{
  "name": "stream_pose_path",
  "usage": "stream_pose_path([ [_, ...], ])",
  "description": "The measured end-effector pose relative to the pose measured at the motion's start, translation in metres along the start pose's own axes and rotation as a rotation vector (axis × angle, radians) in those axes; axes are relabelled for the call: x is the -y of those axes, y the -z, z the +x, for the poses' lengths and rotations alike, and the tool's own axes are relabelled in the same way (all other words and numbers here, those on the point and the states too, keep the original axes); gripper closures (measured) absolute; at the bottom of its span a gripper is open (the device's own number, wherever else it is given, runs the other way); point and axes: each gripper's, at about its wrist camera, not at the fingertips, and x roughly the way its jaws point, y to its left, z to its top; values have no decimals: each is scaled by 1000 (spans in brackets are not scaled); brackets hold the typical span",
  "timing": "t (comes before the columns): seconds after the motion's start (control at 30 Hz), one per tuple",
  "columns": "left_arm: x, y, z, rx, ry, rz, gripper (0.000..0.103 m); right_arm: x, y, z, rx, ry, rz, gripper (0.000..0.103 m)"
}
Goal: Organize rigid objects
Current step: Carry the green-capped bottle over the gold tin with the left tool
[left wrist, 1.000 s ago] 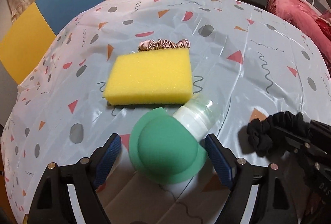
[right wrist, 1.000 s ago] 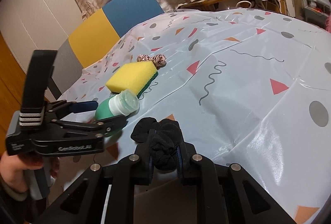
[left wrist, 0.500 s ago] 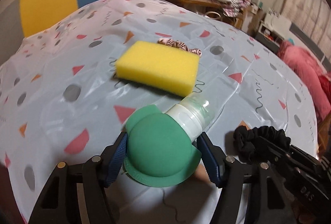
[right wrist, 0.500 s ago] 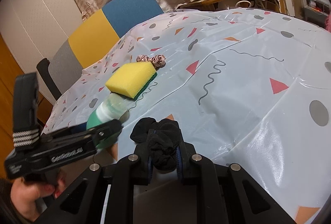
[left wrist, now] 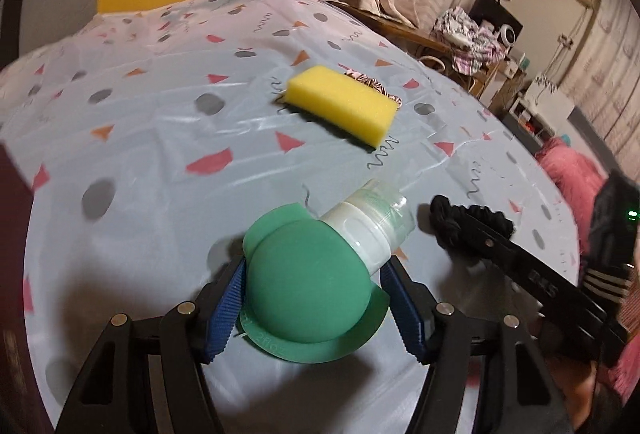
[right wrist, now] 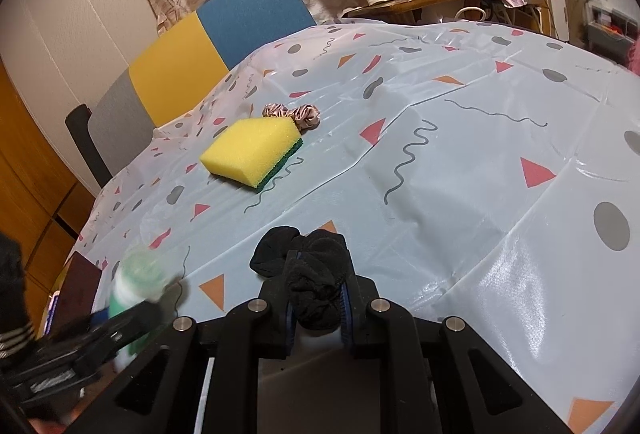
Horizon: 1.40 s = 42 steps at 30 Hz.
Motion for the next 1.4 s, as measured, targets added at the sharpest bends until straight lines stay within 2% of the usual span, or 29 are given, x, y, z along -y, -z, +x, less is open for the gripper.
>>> stream_pose_path([
  [0.13, -6, 10, -11, 4, 18, -48, 35, -2, 0, 0, 0, 12, -10, 87],
  [0.53, -13, 31, -57, 56, 71, -84, 35, -5, 0, 0, -1, 31, -27, 87],
  [0.8, -40, 48, -106, 106, 54, -158, 35, -7, 0, 1, -2, 40, -34, 87],
  [1.13, -107, 76, -171, 200, -60, -282, 35, -11, 0, 2, -5, 64, -54, 86],
  [1.27, -133, 89, -182, 202, -126, -325, 35, -13, 1, 2, -6, 78, -67, 87],
  [1.4, -146, 99, -180, 173, -161, -337, 34, -16, 1, 2, -7, 96, -82, 86],
])
